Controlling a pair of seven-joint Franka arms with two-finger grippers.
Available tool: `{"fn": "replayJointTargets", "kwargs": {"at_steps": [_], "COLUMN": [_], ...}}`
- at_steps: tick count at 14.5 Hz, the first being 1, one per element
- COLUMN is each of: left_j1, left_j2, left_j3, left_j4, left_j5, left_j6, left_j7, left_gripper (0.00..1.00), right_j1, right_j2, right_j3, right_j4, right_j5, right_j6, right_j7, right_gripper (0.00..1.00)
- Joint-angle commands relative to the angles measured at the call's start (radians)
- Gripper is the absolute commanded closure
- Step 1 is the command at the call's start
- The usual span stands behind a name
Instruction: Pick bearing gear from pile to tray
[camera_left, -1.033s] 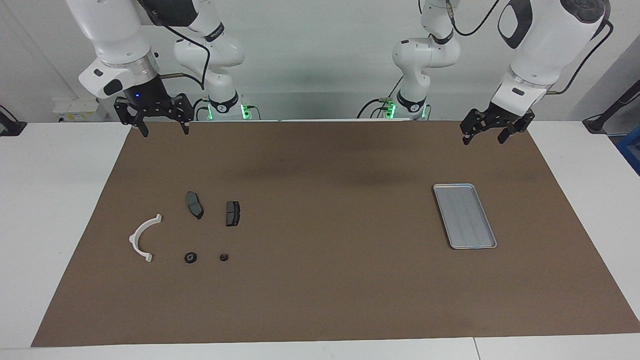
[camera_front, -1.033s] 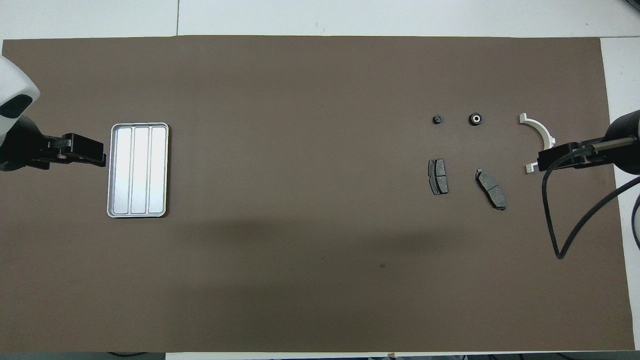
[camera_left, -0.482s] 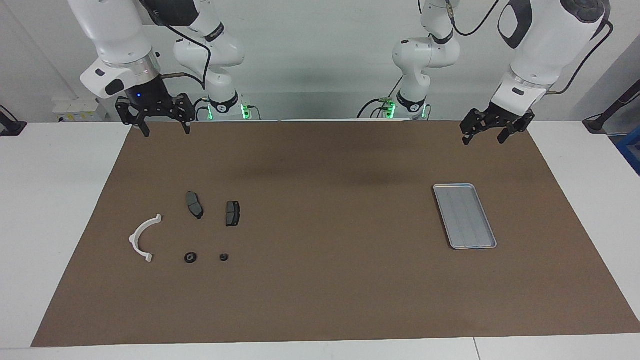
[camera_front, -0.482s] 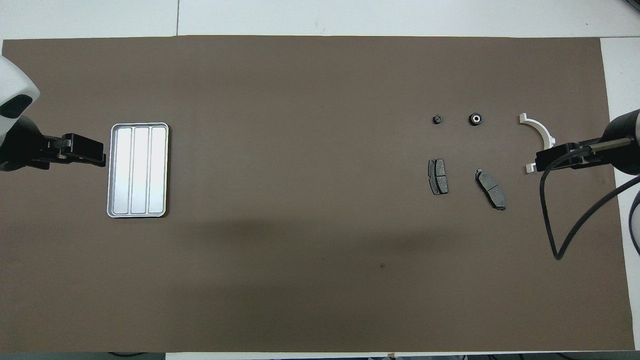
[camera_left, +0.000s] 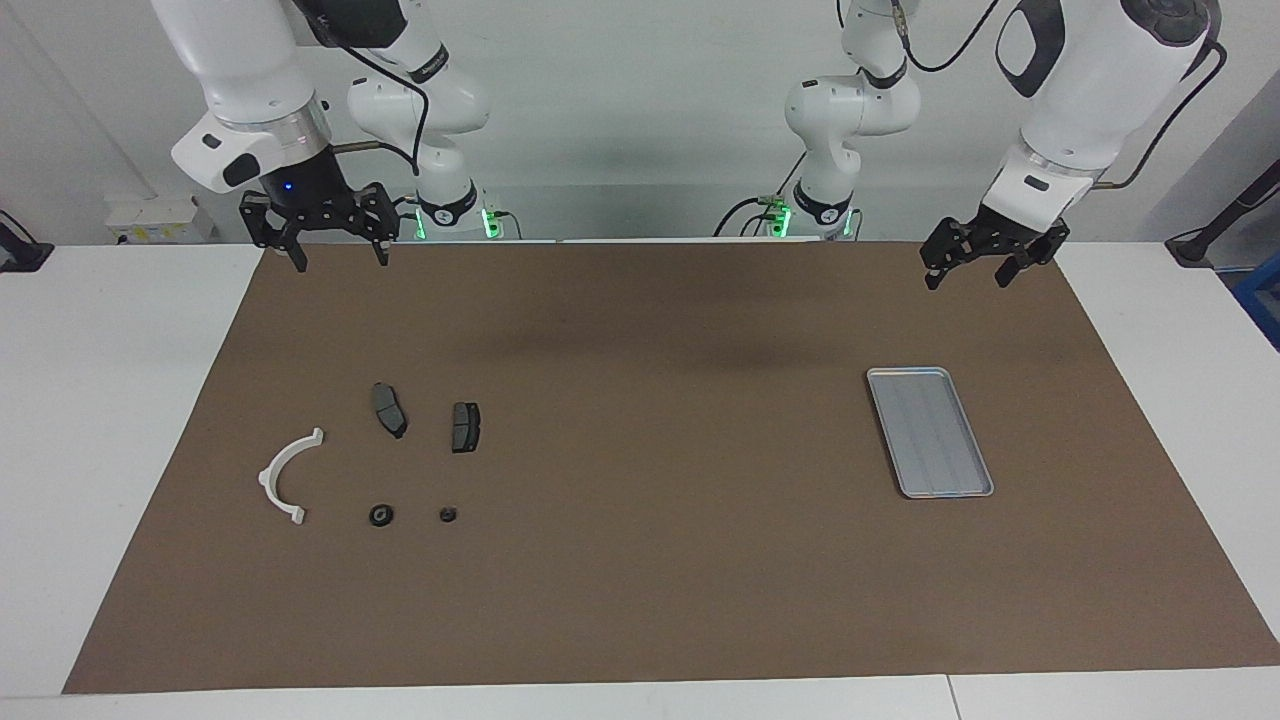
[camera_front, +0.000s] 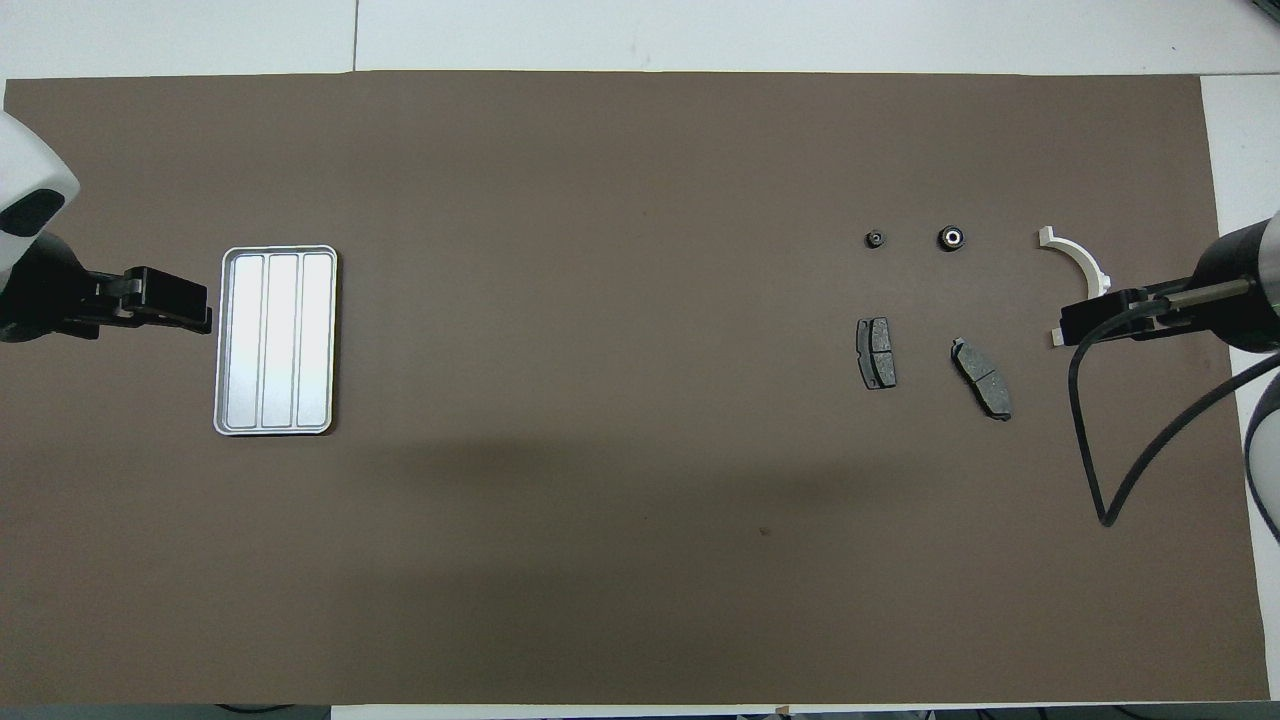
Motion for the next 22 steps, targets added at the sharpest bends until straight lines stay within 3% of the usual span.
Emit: {"fn": "replayJointTargets", "kwargs": {"at_steps": [1,18,22], "left_j1": [-0.006,-0.006,-0.006], "left_j2": [-0.018,-0.019,-0.019], "left_j3": [0.005,0.005,0.005], "left_j4": [-0.009,-0.009,-0.009], "left_j5": [0.017,0.017,0.017], "left_j6": [-0.015,-0.015,-0.015], "left_j7": [0.009,0.009,0.009], "left_gripper": [0.00,0.00,0.00], "right_j1": [-0.003,-0.003,-0.002], "right_j2": [-0.017,-0.040,-0.025], "right_j3": [0.005,0.005,0.007], "right_j4": [0.013,-0.007,-0.073], "right_j5": [0.011,0.037,0.054], "right_j6": [0.011,-0.027,0.040], "right_j7": [-0.028,-0.027,0.010], "right_gripper": [0.00,0.00,0.00]}}
